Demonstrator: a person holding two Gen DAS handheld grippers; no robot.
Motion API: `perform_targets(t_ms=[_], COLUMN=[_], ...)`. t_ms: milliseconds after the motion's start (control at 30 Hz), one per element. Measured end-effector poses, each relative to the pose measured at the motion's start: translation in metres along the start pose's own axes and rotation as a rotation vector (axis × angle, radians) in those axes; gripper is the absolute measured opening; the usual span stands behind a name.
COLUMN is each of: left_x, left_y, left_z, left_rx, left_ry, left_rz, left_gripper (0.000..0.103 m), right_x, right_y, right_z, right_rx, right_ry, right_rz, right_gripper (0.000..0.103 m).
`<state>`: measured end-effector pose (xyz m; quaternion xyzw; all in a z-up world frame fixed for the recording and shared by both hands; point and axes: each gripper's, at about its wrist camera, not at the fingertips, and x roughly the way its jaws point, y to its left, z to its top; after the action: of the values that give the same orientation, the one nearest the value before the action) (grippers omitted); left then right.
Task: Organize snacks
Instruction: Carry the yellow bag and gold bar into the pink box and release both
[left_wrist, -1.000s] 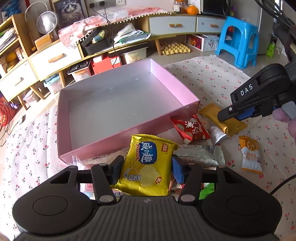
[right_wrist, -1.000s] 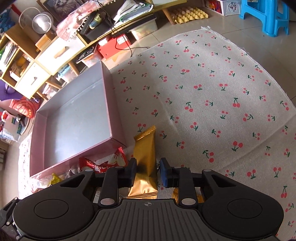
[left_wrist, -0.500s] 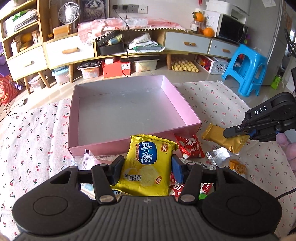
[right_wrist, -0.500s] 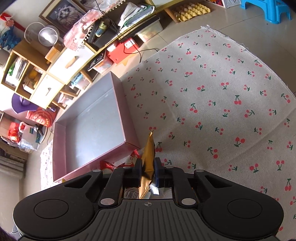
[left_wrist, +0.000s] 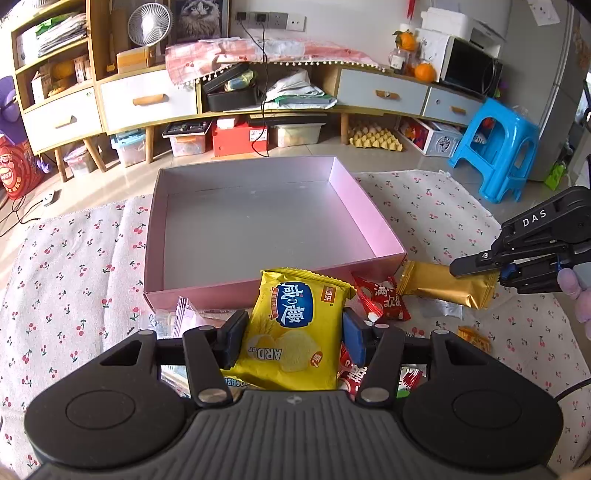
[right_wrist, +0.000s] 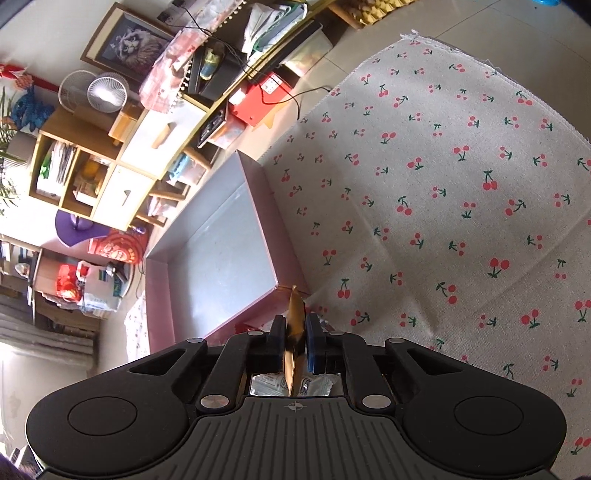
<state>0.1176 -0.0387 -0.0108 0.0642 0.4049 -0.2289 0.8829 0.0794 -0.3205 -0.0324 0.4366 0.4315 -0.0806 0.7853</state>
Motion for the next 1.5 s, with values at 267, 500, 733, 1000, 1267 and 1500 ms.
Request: perform_targets(t_ms=[267, 500, 733, 1000, 1267, 1500], left_x=[0.003, 0.003, 0.004, 0.006, -0.004, -0.018], left_y=[-0.002, -0.001, -0.001, -0.002, -0.002, 0.009], left_z=[-0.003, -0.006, -0.008, -0.008, -0.01, -0.003], left_rx=[0.017, 0.019, 0.023, 0.025, 0.02, -0.015], left_ry=[0.038, 0.05, 0.059, 0.062, 0.04, -0.001], left_rz=[0.002, 0.007, 0.014, 0.024, 0.024, 0.038], left_gripper=[0.05, 0.05, 0.05, 0.05, 0.05, 0.05], right_x=[0.028, 0.04, 0.049, 0.052, 0.042, 0.011], right_y=[0.015, 0.006, -0.005, 0.017, 0.023, 0.023], right_z=[-0.02, -0.022, -0.023, -0.032, -0.039, -0.04], right_rx=[-0.129, -0.082, -0.016, -0.097, -0.113, -0.047], right_ry=[0.131, 0.139, 0.116, 0.059, 0.034, 0.007], right_rz=[-0.107, -0.073, -0.035, -0.111, -0.149, -0.065], right_gripper=[0.018, 0.026, 0.039, 0.041, 0.031, 0.031])
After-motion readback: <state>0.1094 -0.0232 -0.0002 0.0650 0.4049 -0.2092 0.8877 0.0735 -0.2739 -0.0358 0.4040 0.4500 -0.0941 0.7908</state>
